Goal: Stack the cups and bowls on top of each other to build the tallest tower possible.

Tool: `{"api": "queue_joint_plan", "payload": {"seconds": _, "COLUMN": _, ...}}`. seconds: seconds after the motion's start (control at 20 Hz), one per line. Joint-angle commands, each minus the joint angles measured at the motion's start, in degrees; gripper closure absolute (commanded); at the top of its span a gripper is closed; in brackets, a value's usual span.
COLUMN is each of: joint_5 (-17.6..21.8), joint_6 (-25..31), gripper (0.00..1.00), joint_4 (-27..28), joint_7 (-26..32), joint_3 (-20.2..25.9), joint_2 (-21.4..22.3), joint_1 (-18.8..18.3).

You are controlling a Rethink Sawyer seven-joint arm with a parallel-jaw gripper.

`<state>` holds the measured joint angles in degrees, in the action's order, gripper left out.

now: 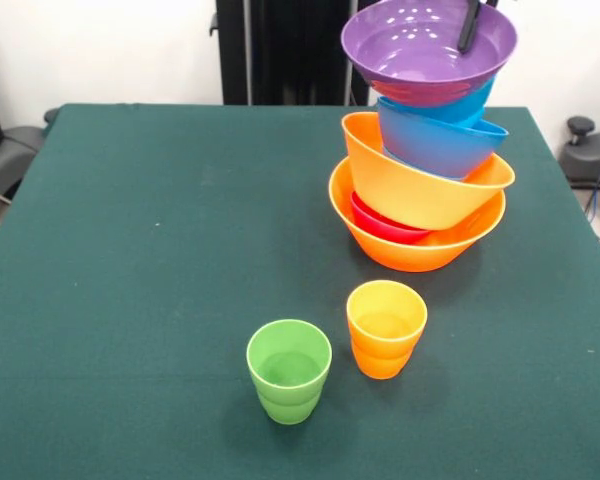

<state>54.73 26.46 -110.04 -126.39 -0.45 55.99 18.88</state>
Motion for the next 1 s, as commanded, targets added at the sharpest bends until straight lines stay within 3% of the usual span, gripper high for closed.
{"api": "queue_joint_plan", "payload": {"seconds": 0.05, "joint_5": 3.21, "joint_6": 2.90, "gripper": 1.00, "joint_4": 2.28, "joint_7": -0.98, "joint_3": 0.21, "joint_2": -3.41, "joint_1": 0.63}}
{"api": "queue_joint_plan", "payload": {"seconds": 0.45, "joint_5": 4.20, "joint_6": 0.89, "gripper": 1.00, "joint_4": 2.39, "joint_7": -3.26, "joint_3": -1.46, "joint_2": -3.66, "joint_1": 1.56}}
{"api": "queue_joint_plan", "payload": {"seconds": 0.75, "joint_5": 2.23, "joint_6": -4.69, "gripper": 1.00, "joint_4": 1.57, "joint_7": -4.32, "joint_3": -2.35, "joint_2": 0.54, "joint_1": 0.21}}
{"api": "queue_joint_plan", "payload": {"seconds": 1.0, "joint_5": 3.22, "joint_6": -7.44, "gripper": 1.00, "joint_4": 2.89, "joint_7": -6.48, "joint_3": -3.32, "joint_2": -0.29, "joint_1": 1.33}}
